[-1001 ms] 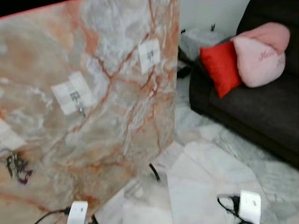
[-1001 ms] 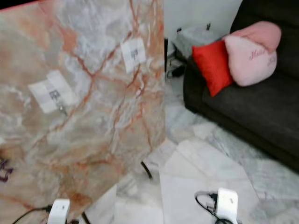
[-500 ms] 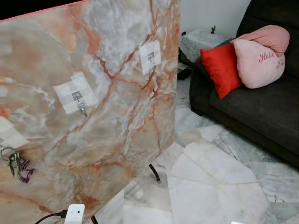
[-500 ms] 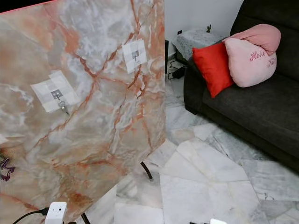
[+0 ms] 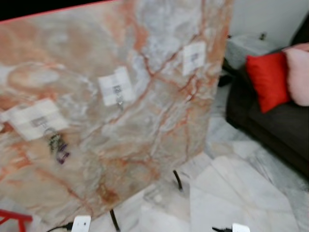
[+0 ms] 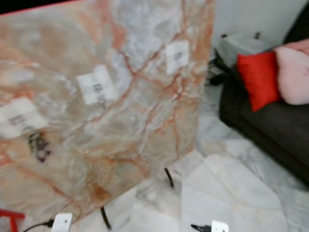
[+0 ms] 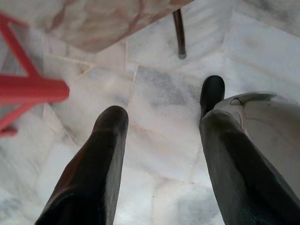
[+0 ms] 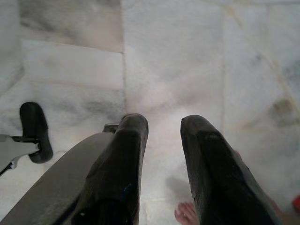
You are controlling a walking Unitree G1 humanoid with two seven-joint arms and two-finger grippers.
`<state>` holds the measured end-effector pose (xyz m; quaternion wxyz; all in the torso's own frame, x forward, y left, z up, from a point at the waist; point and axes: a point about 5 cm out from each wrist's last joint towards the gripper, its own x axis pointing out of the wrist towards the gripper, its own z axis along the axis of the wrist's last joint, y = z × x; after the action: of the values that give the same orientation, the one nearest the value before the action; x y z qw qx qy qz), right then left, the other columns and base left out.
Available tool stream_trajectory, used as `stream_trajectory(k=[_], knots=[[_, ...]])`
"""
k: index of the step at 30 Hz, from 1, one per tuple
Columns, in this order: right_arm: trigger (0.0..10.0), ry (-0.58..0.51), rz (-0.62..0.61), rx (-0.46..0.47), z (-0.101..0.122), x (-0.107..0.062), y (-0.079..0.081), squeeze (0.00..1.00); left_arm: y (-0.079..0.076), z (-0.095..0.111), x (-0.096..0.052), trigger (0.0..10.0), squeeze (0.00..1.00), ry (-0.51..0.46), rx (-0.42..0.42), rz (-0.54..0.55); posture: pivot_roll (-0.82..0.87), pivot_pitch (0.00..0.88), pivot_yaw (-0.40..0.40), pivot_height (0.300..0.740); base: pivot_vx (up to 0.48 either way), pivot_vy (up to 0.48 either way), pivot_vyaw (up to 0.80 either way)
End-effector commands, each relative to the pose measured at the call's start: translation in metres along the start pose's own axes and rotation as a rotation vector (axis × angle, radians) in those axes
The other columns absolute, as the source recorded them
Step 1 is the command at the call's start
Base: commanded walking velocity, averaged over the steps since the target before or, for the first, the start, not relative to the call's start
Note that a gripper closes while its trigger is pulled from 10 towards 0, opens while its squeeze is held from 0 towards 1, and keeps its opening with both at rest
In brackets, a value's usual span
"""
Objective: Hang keys on a hook
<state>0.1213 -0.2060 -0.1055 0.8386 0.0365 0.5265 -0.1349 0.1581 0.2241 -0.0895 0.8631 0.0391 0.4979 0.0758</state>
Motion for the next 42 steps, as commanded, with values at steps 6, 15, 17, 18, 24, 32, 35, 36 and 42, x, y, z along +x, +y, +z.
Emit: stream_trajectory(k=[6,15,17,18,24,32,35,36,42], knots=[[10.0,0.023,-0.003,-0.015,-0.008,-0.001,-0.001,0.0,-0.019,-0.006,0.0,10.0,0.0,0.028,-0.003,-0.007,-0.09,0.0,0.028,0.74,0.0,0.0,0.8],[10.0,0.033,0.014,-0.016,-0.011,-0.001,0.004,0.0,0.008,-0.01,-0.002,10.0,0.0,0.036,0.016,0.019,-0.1,0.0,0.029,0.74,0.0,0.0,0.8],[10.0,0.035,0.019,-0.021,-0.013,-0.002,0.007,0.0,0.008,-0.01,-0.002,10.0,0.0,0.036,0.018,0.019,-0.09,0.0,0.027,0.74,0.0,0.0,0.8],[10.0,0.038,0.02,-0.024,-0.014,-0.002,0.008,0.0,0.008,-0.01,-0.002,10.0,0.0,0.036,0.022,0.019,-0.09,0.0,0.027,0.74,0.0,0.0,0.8],[10.0,0.046,0.023,-0.036,-0.017,-0.002,0.009,0.0,0.006,-0.01,-0.001,10.0,0.0,0.036,0.034,0.012,-0.1,0.0,0.027,0.74,0.0,0.0,0.8],[10.0,0.051,0.021,-0.048,-0.017,-0.002,0.002,0.0,0.002,-0.009,-0.001,10.0,0.0,0.035,0.059,-0.005,-0.1,0.0,0.015,0.74,0.0,0.0,0.8],[10.0,0.052,0.028,-0.034,-0.016,-0.002,-0.001,0.0,-0.003,-0.008,-0.001,10.0,0.0,0.03,0.066,-0.017,-0.09,0.0,0.008,0.74,0.0,0.0,0.27],[10.0,0.053,0.029,-0.034,-0.016,-0.002,-0.001,0.0,-0.006,-0.007,-0.001,10.0,0.0,0.029,0.073,-0.026,-0.08,0.0,0.008,0.74,0.0,0.0,0.0],[10.0,0.043,0.044,-0.031,-0.012,-0.001,0.0,0.0,-0.015,-0.008,-0.001,10.0,0.0,0.029,0.089,-0.049,-0.09,0.0,0.01,0.74,0.0,0.0,0.0]])
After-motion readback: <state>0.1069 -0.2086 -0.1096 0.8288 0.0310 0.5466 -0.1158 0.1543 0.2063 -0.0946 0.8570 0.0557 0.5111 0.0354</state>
